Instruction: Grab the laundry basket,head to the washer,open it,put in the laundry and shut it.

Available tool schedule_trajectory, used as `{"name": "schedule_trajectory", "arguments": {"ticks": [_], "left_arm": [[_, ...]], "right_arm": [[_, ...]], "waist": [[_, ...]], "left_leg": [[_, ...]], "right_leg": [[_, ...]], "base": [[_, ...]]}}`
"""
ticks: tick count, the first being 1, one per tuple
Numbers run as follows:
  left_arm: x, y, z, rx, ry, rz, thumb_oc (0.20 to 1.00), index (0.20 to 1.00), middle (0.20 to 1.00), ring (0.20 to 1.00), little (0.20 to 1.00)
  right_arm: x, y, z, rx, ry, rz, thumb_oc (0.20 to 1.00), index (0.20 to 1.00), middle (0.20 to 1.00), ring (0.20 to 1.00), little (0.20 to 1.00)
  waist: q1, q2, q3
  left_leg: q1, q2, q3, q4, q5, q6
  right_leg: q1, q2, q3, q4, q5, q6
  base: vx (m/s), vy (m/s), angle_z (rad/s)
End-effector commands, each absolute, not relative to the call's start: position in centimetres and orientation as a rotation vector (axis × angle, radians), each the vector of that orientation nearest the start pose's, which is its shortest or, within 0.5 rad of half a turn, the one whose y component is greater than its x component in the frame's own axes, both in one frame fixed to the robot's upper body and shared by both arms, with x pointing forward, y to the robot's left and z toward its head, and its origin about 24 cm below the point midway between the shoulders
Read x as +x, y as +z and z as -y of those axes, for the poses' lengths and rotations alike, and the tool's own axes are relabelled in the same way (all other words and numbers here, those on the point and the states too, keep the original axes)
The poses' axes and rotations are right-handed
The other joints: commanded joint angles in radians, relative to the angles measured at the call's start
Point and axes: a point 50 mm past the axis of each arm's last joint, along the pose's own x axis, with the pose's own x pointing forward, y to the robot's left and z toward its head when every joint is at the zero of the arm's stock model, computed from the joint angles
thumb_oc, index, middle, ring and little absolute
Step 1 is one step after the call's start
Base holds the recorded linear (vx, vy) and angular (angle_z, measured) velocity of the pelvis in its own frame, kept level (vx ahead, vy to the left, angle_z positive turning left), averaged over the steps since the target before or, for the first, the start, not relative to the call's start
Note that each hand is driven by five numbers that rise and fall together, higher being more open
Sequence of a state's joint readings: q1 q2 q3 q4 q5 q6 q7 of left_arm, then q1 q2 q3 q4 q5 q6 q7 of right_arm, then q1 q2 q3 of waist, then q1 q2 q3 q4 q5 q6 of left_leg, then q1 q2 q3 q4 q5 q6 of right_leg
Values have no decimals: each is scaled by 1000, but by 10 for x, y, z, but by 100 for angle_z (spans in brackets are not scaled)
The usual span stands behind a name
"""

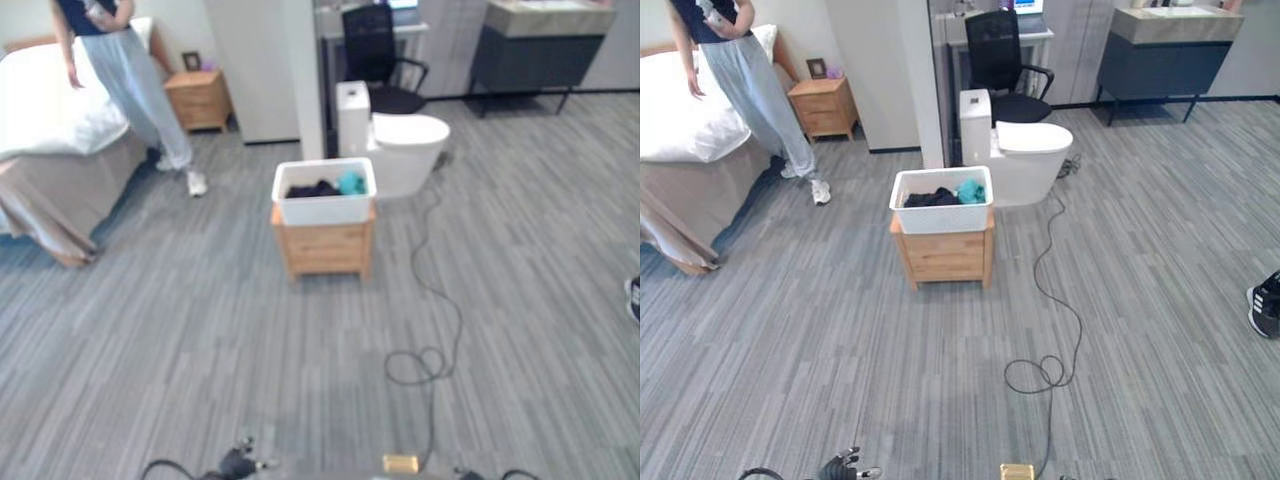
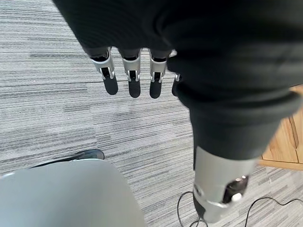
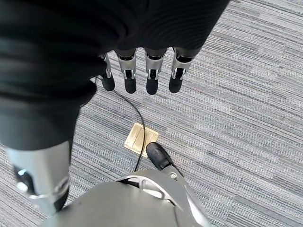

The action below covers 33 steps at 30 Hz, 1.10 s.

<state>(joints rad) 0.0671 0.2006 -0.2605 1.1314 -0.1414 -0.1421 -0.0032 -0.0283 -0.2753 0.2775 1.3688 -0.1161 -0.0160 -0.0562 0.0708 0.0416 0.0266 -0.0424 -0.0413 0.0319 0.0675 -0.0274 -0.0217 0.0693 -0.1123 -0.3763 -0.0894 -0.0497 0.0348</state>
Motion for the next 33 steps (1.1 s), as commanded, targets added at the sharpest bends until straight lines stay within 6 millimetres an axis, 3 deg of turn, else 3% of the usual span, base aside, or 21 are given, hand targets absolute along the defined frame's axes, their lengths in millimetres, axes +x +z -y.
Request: {"name": "schedule_trajectory", "arguments": {"ticks": [1,4,6,7,8,9,10,11,13,16,17,19,20,23,24,27,28,29,30,31,33], "left_arm": [[106,-158,-198,164,-29,-1031,1000,1000,1000,1000,1000],[104,-159,-197,160,-42,-1035,1000,1000,1000,1000,1000],[106,-157,-200,164,-43,-1026,1000,1000,1000,1000,1000],[109,-155,-203,169,-44,-1012,1000,1000,1000,1000,1000],[113,-152,-206,158,-41,-991,1000,1000,1000,1000,1000],[113,-152,-206,158,-41,-991,1000,1000,1000,1000,1000],[107,-153,-212,170,-34,-1014,1000,1000,1000,1000,1000],[106,-153,-214,181,-41,-1017,1000,1000,1000,1000,1000],[107,-152,-216,198,-54,-1017,1000,1000,1000,1000,1000],[107,-151,-219,231,-85,-1015,1000,1000,1000,1000,1000],[109,-150,-220,236,-84,-1010,1000,1000,1000,1000,1000],[112,-149,-222,264,-92,-1008,1000,1000,1000,1000,1000],[112,-149,-222,265,-92,-1008,1000,1000,1000,1000,1000],[114,-149,-221,282,-110,-995,1000,1000,1000,1000,1000],[112,-150,-222,278,-97,-1005,1000,1000,1000,1000,1000],[105,-153,-222,260,-75,-1028,1000,1000,1000,1000,1000],[95,-157,-224,238,-20,-1067,1000,1000,1000,1000,1000],[93,-157,-227,221,29,-1074,1000,1000,1000,1000,1000],[94,-156,-228,200,56,-1066,1000,1000,1000,1000,1000],[94,-156,-228,200,57,-1066,1000,1000,1000,1000,1000],[100,-153,-229,138,105,-1031,1000,1000,1000,1000,1000]], "right_arm": [[62,-160,267,-580,32,-1401,1000,1000,1000,1000,1000],[56,-159,273,-540,-23,-1428,1000,1000,1000,1000,1000],[52,-159,275,-507,-49,-1444,1000,1000,1000,1000,1000],[50,-158,277,-489,-65,-1452,1000,1000,1000,1000,1000],[50,-156,282,-453,-115,-1448,1000,1000,1000,1000,1000],[50,-156,282,-453,-115,-1448,1000,1000,1000,1000,1000],[46,-155,287,-446,-134,-1451,1000,1000,1000,1000,1000],[42,-155,289,-450,-135,-1456,1000,1000,1000,1000,1000],[38,-154,291,-443,-152,-1459,1000,1000,1000,1000,1000],[36,-152,297,-418,-209,-1439,1000,1000,1000,1000,1000],[36,-152,297,-412,-214,-1433,1000,1000,1000,1000,1000],[33,-154,291,-409,-189,-1443,1000,1000,1000,1000,1000],[33,-154,291,-409,-189,-1443,1000,1000,1000,1000,1000],[23,-158,285,-398,-154,-1479,1000,1000,1000,1000,1000],[17,-158,283,-380,-156,-1502,1000,1000,1000,1000,1000],[12,-159,283,-358,-173,-1511,1000,1000,1000,1000,1000],[2,-159,281,-339,-181,-1530,1000,1000,1000,1000,1000],[-2,-159,282,-336,-185,-1542,1000,1000,1000,1000,1000],[-2,-159,282,-339,-191,-1544,1000,1000,1000,1000,1000],[-2,-159,281,-339,-190,-1543,1000,1000,1000,1000,1000],[-1,-159,281,-345,-190,-1540,1000,1000,1000,1000,1000]], "waist": [[47,-22,17],[58,-21,17],[54,-24,14],[51,-19,24],[46,8,37],[47,7,37],[16,39,59],[6,48,69],[-8,54,75],[-44,66,78],[-59,65,85],[-80,42,101],[-82,44,100],[-102,12,101],[-114,-3,87],[-121,-2,67],[-141,-5,48],[-146,8,39],[-140,11,40],[-142,7,38],[-127,-7,49]], "left_leg": [[-109,100,15,121,-79,-27],[-95,88,59,159,-140,15],[-78,71,59,129,-128,29],[-64,64,63,116,-125,45],[-26,50,75,88,-127,80],[-26,48,76,87,-126,80],[27,30,55,51,-107,106],[54,22,37,31,-96,109],[79,15,19,2,-86,104],[118,11,-13,-31,-94,98],[136,8,-25,-35,-99,94],[178,11,-34,-28,-141,74],[176,13,-36,-28,-139,73],[241,27,-49,-15,-204,31],[280,39,-57,-28,-230,11],[330,73,-51,-43,-244,-12],[345,117,-59,7,-223,-34],[336,157,-67,72,-152,-54],[287,174,-63,142,-74,-63],[283,170,-66,142,-71,-63],[138,212,-52,464,116,-61]], "right_leg": [[-19,-110,35,2,60,103],[-4,-147,35,2,83,127],[-9,-168,22,46,92,126],[-44,-184,30,153,92,124],[-135,-227,34,383,117,140],[-139,-229,37,387,115,140],[-232,-238,83,650,149,140],[-268,-229,105,747,146,134],[-294,-227,101,808,152,133],[-361,-281,58,895,187,151],[-391,-290,50,886,192,153],[-415,-267,56,721,202,161],[-412,-265,52,715,206,160],[-401,-206,75,307,211,152],[-381,-172,80,129,240,163],[-364,-138,76,60,258,166],[-374,-102,124,109,255,140],[-382,-49,139,152,226,113],[-365,-22,143,165,205,93],[-368,-27,142,165,206,93],[-303,14,113,163,151,31]], "base": [[50,230,-43],[128,240,-30],[108,229,-38],[188,467,-19],[126,359,1],[231,493,-4],[221,314,-13],[331,361,12],[179,91,44],[209,9,72],[355,-120,74],[307,-180,68],[226,-182,45],[455,-365,33],[612,-423,4],[497,-351,0],[546,-429,18],[640,-549,21],[272,-280,8],[231,-308,-7],[315,-474,-32]]}}
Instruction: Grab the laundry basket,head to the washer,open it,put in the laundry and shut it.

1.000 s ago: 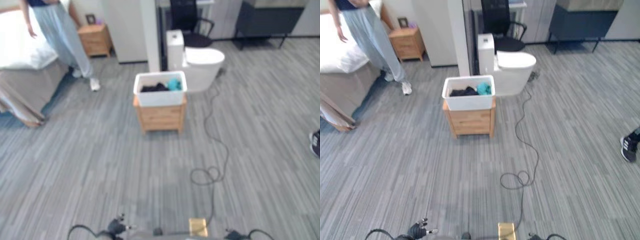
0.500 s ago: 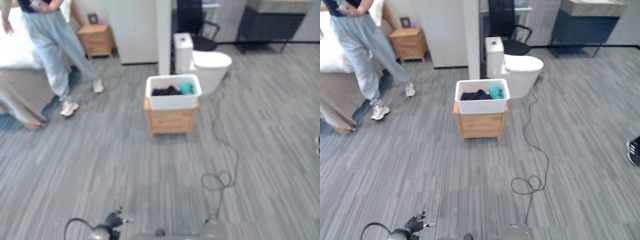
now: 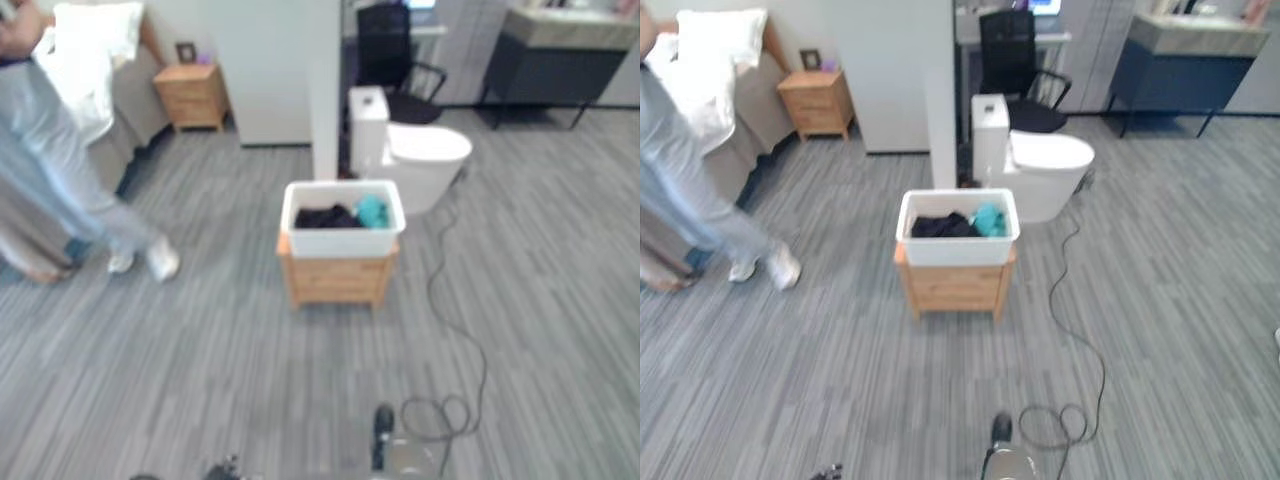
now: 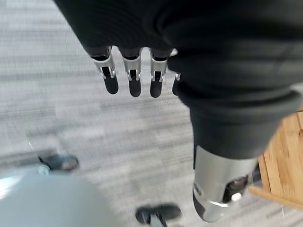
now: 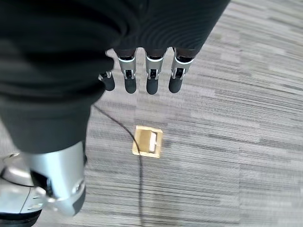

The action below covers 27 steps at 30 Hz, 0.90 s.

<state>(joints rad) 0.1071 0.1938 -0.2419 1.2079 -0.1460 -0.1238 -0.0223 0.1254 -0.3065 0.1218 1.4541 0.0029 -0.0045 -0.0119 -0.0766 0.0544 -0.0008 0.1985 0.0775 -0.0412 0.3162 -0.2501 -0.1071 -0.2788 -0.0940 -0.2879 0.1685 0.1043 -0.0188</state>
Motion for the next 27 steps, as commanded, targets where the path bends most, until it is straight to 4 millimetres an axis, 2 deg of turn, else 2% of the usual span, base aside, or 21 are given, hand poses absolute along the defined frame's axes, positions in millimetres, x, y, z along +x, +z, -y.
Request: {"name": "schedule_trajectory", "arguments": {"ticks": [1,3,5,6,8,9,10,11,13,15,16,17,18,19,20,21,22,23,24,25,27], "left_arm": [[103,-151,-230,127,111,-1010,1000,1000,1000,1000,1000],[112,-148,-232,145,109,-984,1000,1000,1000,1000,1000],[121,-144,-231,153,96,-949,1000,1000,1000,1000,1000],[121,-144,-231,154,92,-944,1000,1000,1000,1000,1000],[118,-143,-235,148,108,-945,1000,1000,1000,1000,1000],[109,-145,-240,129,139,-966,1000,1000,1000,1000,1000],[109,-145,-240,129,139,-967,1000,1000,1000,1000,1000],[104,-145,-245,126,163,-978,1000,1000,1000,1000,1000],[91,-148,-252,115,209,-1017,1000,1000,1000,1000,1000],[83,-149,-258,124,230,-1048,1000,1000,1000,1000,1000],[82,-149,-258,125,230,-1048,1000,1000,1000,1000,1000],[81,-148,-264,124,267,-1051,1000,1000,1000,1000,1000],[81,-148,-264,124,267,-1051,1000,1000,1000,1000,1000],[89,-145,-270,134,280,-1032,1000,1000,1000,1000,1000],[89,-145,-271,134,280,-1032,1000,1000,1000,1000,1000],[96,-142,-275,152,282,-1019,1000,1000,1000,1000,1000],[96,-142,-275,153,282,-1019,1000,1000,1000,1000,1000],[114,-135,-279,196,270,-970,1000,1000,1000,1000,1000],[114,-135,-279,196,270,-970,1000,1000,1000,1000,1000],[127,-130,-279,203,263,-920,1000,1000,1000,1000,1000],[134,-127,-280,204,277,-896,1000,1000,1000,1000,1000]], "right_arm": [[8,-159,282,-366,-179,-1515,1000,1000,1000,1000,1000],[25,-158,283,-394,-169,-1465,1000,1000,1000,1000,1000],[48,-155,287,-424,-170,-1394,1000,1000,1000,1000,1000],[59,-153,286,-431,-160,-1353,1000,1000,1000,1000,1000],[77,-151,283,-433,-139,-1276,1000,1000,1000,1000,1000],[96,-148,275,-431,-100,-1191,1000,1000,1000,1000,1000],[96,-148,275,-431,-100,-1191,1000,1000,1000,1000,1000],[104,-147,271,-445,-74,-1156,1000,1000,1000,1000,1000],[121,-143,259,-472,2,-1076,1000,1000,1000,1000,1000],[124,-142,251,-478,46,-1051,1000,1000,1000,1000,1000],[124,-142,251,-477,46,-1051,1000,1000,1000,1000,1000],[123,-144,247,-448,46,-1053,1000,1000,1000,1000,1000],[123,-144,247,-448,46,-1052,1000,1000,1000,1000,1000],[121,-146,244,-447,62,-1069,1000,1000,1000,1000,1000],[121,-146,244,-446,63,-1069,1000,1000,1000,1000,1000],[124,-145,243,-453,69,-1063,1000,1000,1000,1000,1000],[125,-145,243,-453,69,-1063,1000,1000,1000,1000,1000],[122,-148,238,-445,75,-1075,1000,1000,1000,1000,1000],[122,-148,238,-445,75,-1075,1000,1000,1000,1000,1000],[115,-151,234,-438,90,-1105,1000,1000,1000,1000,1000],[112,-153,233,-444,98,-1121,1000,1000,1000,1000,1000]], "waist": [[41,-32,99],[65,-64,133],[95,-88,157],[111,-94,161],[130,-99,152],[152,-95,134],[153,-97,137],[164,-92,131],[192,-96,114],[196,-100,89],[199,-102,91],[221,-125,67],[222,-126,67],[199,-122,94],[199,-123,92],[185,-109,105],[185,-110,104],[161,-98,107],[159,-98,109],[152,-85,101],[148,-87,89]], "left_leg": [[-180,103,17,358,383,42],[-293,110,31,508,380,75],[-416,78,67,524,294,88],[-479,43,92,462,267,88],[-528,9,124,293,270,83],[-511,-19,159,-34,293,86],[-504,-21,161,-41,296,86],[-503,-33,165,-170,351,73],[-527,-33,200,-349,389,58],[-484,-17,248,-374,410,70],[-478,-18,251,-376,410,70],[-457,-31,247,-335,398,93],[-457,-32,248,-335,398,93],[-410,-39,248,-300,354,142],[-412,-40,249,-300,353,143],[-386,-36,241,-301,339,157],[-387,-38,242,-301,339,157],[-327,-41,213,-329,320,153],[-324,-42,210,-330,320,153],[-293,-48,164,-338,299,139],[-268,-32,170,-360,288,119]], "right_leg": [[84,19,23,-106,-25,56],[153,47,49,-128,-60,17],[209,49,68,-153,-82,14],[245,55,80,-166,-96,11],[280,60,99,-176,-123,21],[319,80,104,-184,-150,34],[322,78,105,-184,-151,35],[344,96,105,-183,-172,40],[421,126,119,-174,-226,54],[449,124,122,-157,-248,64],[452,122,124,-155,-250,65],[446,93,119,-8,-217,113],[446,93,120,-7,-218,114],[305,37,120,329,-69,188],[301,35,121,332,-71,188],[221,4,116,443,-27,198],[218,2,117,446,-29,198],[174,-49,64,362,-87,165],[178,-50,61,361,-88,165],[188,-78,39,127,-132,133],[174,-131,7,-24,-61,150]], "base": [[348,-531,-52],[305,-422,-49],[368,-252,-7],[434,-124,2],[508,-38,-19],[471,6,-37],[519,22,-32],[361,10,-33],[646,43,-33],[527,74,-19],[705,151,-40],[374,98,-63],[586,222,-85],[218,126,-78],[287,173,-56],[71,49,-24],[273,62,-1],[203,13,36],[412,-99,48],[282,-175,70],[309,-206,69]]}}
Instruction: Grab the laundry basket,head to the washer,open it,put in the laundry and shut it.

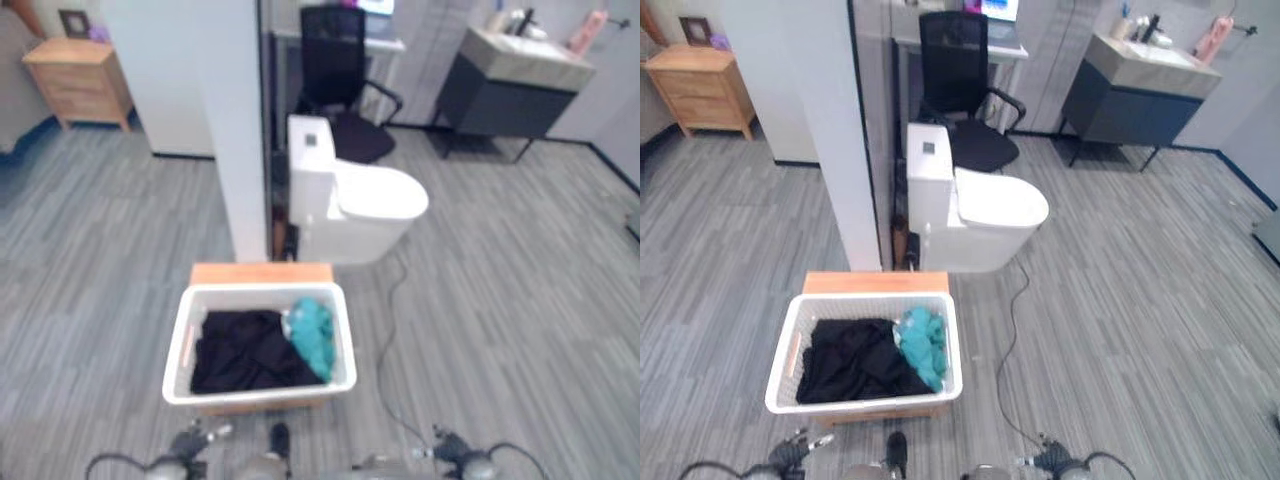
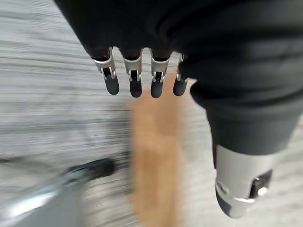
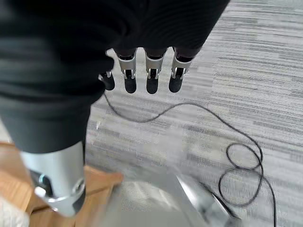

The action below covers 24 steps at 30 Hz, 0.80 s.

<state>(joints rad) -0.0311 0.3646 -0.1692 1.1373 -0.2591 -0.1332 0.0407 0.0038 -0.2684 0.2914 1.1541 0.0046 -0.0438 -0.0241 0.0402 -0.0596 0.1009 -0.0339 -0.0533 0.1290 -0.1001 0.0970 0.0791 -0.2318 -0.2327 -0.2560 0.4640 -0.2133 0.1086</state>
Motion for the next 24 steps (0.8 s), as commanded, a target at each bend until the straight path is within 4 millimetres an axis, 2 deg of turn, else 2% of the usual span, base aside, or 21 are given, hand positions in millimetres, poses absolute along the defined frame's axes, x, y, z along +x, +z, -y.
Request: {"name": "schedule_trajectory", "arguments": {"ticks": [1,3,9,16,24], "left_arm": [[139,-125,-279,204,274,-877,1000,1000,1000,1000,1000],[135,-128,-275,189,272,-889,1000,1000,1000,1000,1000],[115,-137,-271,164,273,-952,1000,1000,1000,1000,1000],[100,-142,-271,171,272,-1008,1000,1000,1000,1000,1000],[97,-141,-274,187,266,-1007,1000,1000,1000,1000,1000]], "right_arm": [[108,-155,232,-442,100,-1134,1000,1000,1000,1000,1000],[98,-159,230,-440,111,-1177,1000,1000,1000,1000,1000],[78,-162,239,-440,81,-1254,1000,1000,1000,1000,1000],[69,-163,241,-445,89,-1276,1000,1000,1000,1000,1000],[59,-166,240,-437,75,-1314,1000,1000,1000,1000,1000]], "waist": [[24,17,-16],[33,-3,-33],[40,-13,-75],[49,-9,-86],[50,9,-82]], "left_leg": [[-25,96,-15,57,-67,-76],[-5,101,-6,60,-76,-86],[8,123,-41,23,-63,-115],[19,136,-60,16,-64,-127],[23,139,-69,29,-70,-134]], "right_leg": [[169,14,-26,-391,246,28],[194,15,-37,-418,274,39],[259,59,-71,-501,261,27],[287,83,-78,-516,233,14],[304,88,-74,-513,210,6]], "base": [[234,-158,65],[211,-161,64],[133,-131,19],[52,-61,11],[19,-9,1]]}}
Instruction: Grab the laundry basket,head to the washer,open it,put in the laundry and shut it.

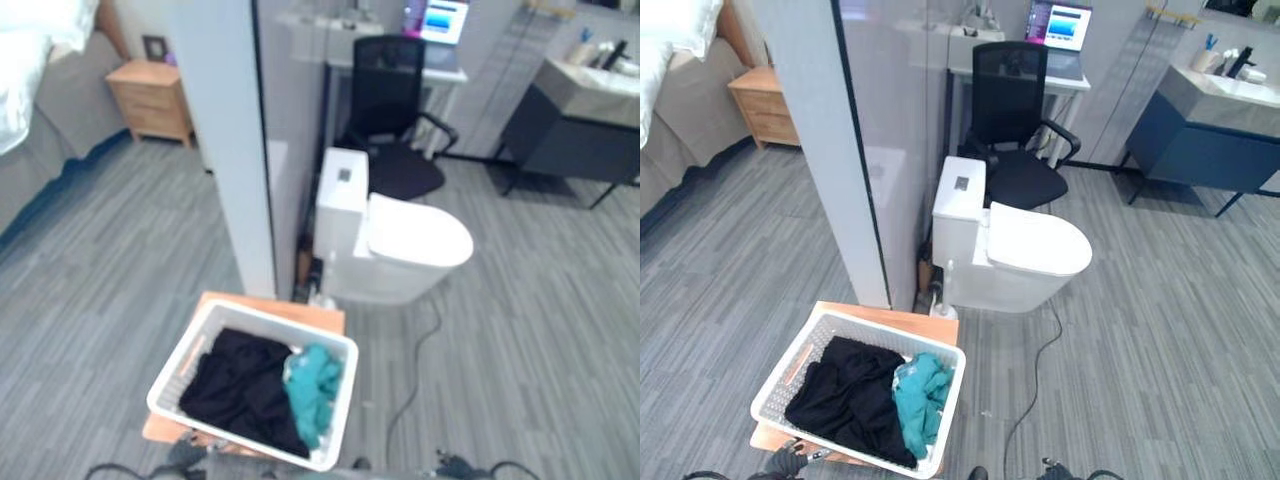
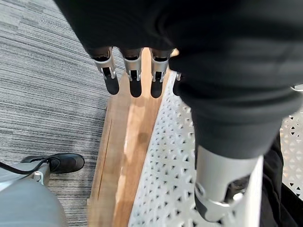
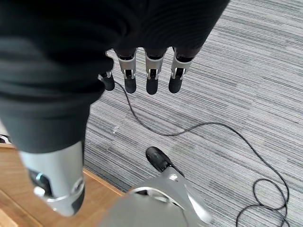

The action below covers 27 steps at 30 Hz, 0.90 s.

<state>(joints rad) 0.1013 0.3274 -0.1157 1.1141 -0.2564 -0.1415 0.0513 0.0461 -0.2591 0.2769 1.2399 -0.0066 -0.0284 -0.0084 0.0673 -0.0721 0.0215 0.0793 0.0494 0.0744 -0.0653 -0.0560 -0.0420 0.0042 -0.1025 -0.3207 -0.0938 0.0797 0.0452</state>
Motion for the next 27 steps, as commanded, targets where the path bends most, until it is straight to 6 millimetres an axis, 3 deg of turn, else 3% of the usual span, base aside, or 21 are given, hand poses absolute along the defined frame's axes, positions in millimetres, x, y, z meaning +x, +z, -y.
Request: {"name": "schedule_trajectory", "arguments": {"ticks": [1,5,6,8,9,10,11,12,13,14,15,17,18,20,21,22,23,24,25,27], "left_arm": [[98,-140,-275,191,265,-1000,1000,1000,1000,1000,1000],[103,-138,-278,213,257,-994,1000,1000,1000,1000,1000],[108,-136,-280,217,263,-982,1000,1000,1000,1000,1000],[112,-135,-280,209,274,-968,1000,1000,1000,1000,1000],[117,-134,-279,204,281,-954,1000,1000,1000,1000,1000],[117,-134,-279,204,281,-954,1000,1000,1000,1000,1000],[125,-132,-272,180,269,-907,1000,1000,1000,1000,1000],[125,-132,-272,180,269,-906,1000,1000,1000,1000,1000],[127,-133,-266,176,250,-902,1000,1000,1000,1000,1000],[133,-134,-257,174,213,-895,1000,1000,1000,1000,1000],[133,-134,-257,174,212,-895,1000,1000,1000,1000,1000],[137,-133,-252,165,189,-872,1000,1000,1000,1000,1000],[140,-131,-252,157,190,-859,1000,1000,1000,1000,1000],[146,-127,-251,147,171,-840,1000,1000,1000,1000,1000],[139,-127,-256,146,174,-851,1000,1000,1000,1000,1000],[139,-127,-256,146,174,-851,1000,1000,1000,1000,1000],[129,-131,-257,145,173,-880,1000,1000,1000,1000,1000],[129,-131,-257,145,173,-880,1000,1000,1000,1000,1000],[122,-132,-261,144,190,-899,1000,1000,1000,1000,1000],[120,-133,-262,145,200,-906,1000,1000,1000,1000,1000]], "right_arm": [[58,-166,241,-429,65,-1317,1000,1000,1000,1000,1000],[47,-167,243,-395,24,-1352,1000,1000,1000,1000,1000],[47,-166,247,-382,-13,-1357,1000,1000,1000,1000,1000],[51,-165,250,-372,-36,-1344,1000,1000,1000,1000,1000],[54,-164,253,-361,-69,-1336,1000,1000,1000,1000,1000],[54,-164,253,-361,-69,-1336,1000,1000,1000,1000,1000],[45,-162,264,-363,-109,-1369,1000,1000,1000,1000,1000],[45,-162,264,-363,-109,-1368,1000,1000,1000,1000,1000],[41,-162,266,-366,-109,-1385,1000,1000,1000,1000,1000],[32,-162,269,-363,-114,-1423,1000,1000,1000,1000,1000],[32,-162,269,-363,-114,-1423,1000,1000,1000,1000,1000],[37,-160,272,-371,-130,-1414,1000,1000,1000,1000,1000],[47,-160,272,-380,-122,-1390,1000,1000,1000,1000,1000],[66,-159,265,-383,-88,-1337,1000,1000,1000,1000,1000],[80,-158,260,-393,-53,-1287,1000,1000,1000,1000,1000],[80,-158,260,-393,-53,-1287,1000,1000,1000,1000,1000],[88,-156,256,-393,-41,-1249,1000,1000,1000,1000,1000],[88,-156,256,-393,-41,-1249,1000,1000,1000,1000,1000],[91,-157,251,-397,-15,-1229,1000,1000,1000,1000,1000],[93,-157,249,-404,-1,-1223,1000,1000,1000,1000,1000]], "waist": [[19,23,4],[4,31,20],[5,26,43],[2,23,51],[-13,15,61],[-14,15,61],[-14,30,71],[-15,29,69],[-16,45,61],[-33,58,40],[-34,57,40],[-34,47,40],[-21,49,44],[2,76,56],[-1,82,65],[-1,81,64],[10,84,57],[9,83,55],[21,73,50],[26,71,48]], "left_leg": [[-100,37,-18,8,81,-14],[-146,39,-21,61,75,-22],[-182,37,-57,135,54,-34],[-196,34,-83,169,34,-40],[-193,79,-77,186,18,-53],[-194,79,-78,186,18,-53],[-148,202,-128,167,70,-62],[-150,201,-129,165,72,-61],[-141,183,-216,143,50,-64],[-135,134,-232,127,-15,-75],[-136,132,-233,129,-16,-74],[-133,65,-201,143,-55,-49],[-139,40,-173,146,-61,-32],[-140,36,-110,124,-47,-15],[-130,12,-89,109,-27,13],[-132,11,-89,108,-26,13],[-119,-3,-71,74,-4,25],[-122,-4,-72,73,-2,25],[-107,-21,-65,59,3,30],[-102,-22,-61,50,6,29]], "right_leg": [[66,-43,-10,48,-87,66],[61,-46,-29,60,-95,56],[53,-54,-18,70,-89,56],[40,-63,-12,78,-86,57],[22,-92,-13,94,-85,62],[21,-92,-14,94,-85,62],[4,-129,25,115,-91,83],[2,-131,24,115,-90,83],[2,-149,40,116,-86,100],[16,-214,34,114,-43,130],[17,-216,33,113,-43,131],[-14,-296,48,108,97,161],[-52,-313,32,112,120,152],[-66,-277,-65,152,38,117],[-71,-193,-28,214,-38,91],[-73,-194,-28,213,-37,91],[-57,-132,-44,225,-89,75],[-59,-133,-45,223,-87,75],[-34,-98,-47,207,-110,63],[-36,-101,-56,201,-100,66]], "base": [[-59,18,10],[-53,38,16],[-78,72,31],[-94,140,18],[-80,162,4],[-44,496,10],[-2,394,18],[40,586,6],[122,516,-23],[124,519,-34],[108,543,-24],[-22,428,14],[-164,422,9],[-203,432,-81],[-124,323,-125],[-118,312,-105],[-46,112,-30],[-45,147,-42],[-14,40,-37],[-14,2,-28]]}}
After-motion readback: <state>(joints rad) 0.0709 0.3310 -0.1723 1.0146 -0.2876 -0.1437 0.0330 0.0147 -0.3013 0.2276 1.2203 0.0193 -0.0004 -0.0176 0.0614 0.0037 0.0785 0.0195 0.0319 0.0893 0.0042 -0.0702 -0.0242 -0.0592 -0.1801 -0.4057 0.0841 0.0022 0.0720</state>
